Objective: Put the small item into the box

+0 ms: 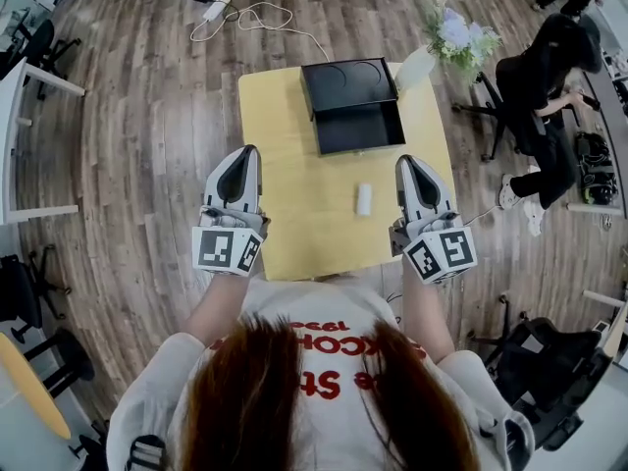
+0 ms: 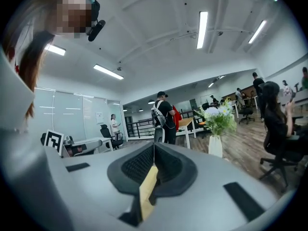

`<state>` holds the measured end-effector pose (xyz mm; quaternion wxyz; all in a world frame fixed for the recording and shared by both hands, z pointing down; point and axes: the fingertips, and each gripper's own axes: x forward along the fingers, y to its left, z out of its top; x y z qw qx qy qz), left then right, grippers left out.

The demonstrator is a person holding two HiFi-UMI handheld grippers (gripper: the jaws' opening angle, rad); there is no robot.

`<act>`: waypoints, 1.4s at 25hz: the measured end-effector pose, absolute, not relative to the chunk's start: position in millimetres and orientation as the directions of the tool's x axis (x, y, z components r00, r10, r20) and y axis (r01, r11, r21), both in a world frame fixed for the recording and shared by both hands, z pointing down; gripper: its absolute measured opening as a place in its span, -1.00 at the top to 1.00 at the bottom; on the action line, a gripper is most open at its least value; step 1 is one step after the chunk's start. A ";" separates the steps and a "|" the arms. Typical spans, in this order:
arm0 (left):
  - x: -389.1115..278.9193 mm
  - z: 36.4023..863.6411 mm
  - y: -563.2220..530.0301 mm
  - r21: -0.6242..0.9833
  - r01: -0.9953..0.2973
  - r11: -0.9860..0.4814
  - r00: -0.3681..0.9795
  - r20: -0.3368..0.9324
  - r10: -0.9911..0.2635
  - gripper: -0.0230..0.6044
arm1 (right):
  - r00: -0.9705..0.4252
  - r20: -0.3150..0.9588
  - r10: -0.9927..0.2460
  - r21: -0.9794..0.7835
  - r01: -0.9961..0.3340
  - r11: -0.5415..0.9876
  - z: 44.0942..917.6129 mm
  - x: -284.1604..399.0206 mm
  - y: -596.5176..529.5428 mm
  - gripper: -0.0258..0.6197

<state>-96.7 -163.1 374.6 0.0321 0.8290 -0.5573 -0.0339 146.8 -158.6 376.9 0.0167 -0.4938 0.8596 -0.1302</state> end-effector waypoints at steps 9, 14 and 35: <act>-101.1 416.0 -177.9 0.119 -0.911 -0.394 0.402 0.054 -0.914 0.90 | -0.416 0.354 -0.837 -0.250 -0.905 0.344 486.0 149.9 -158.2 0.90; -100.8 436.8 -179.5 0.128 -0.906 -0.404 0.418 0.100 -0.903 0.90 | -0.386 0.490 -0.782 -0.247 -0.922 0.299 547.0 150.9 -150.2 0.75; -110.2 467.1 -170.9 0.140 -0.909 -0.393 0.413 0.174 -0.894 0.91 | -0.288 0.732 -0.618 -0.195 -0.957 0.214 669.8 147.5 -112.1 0.49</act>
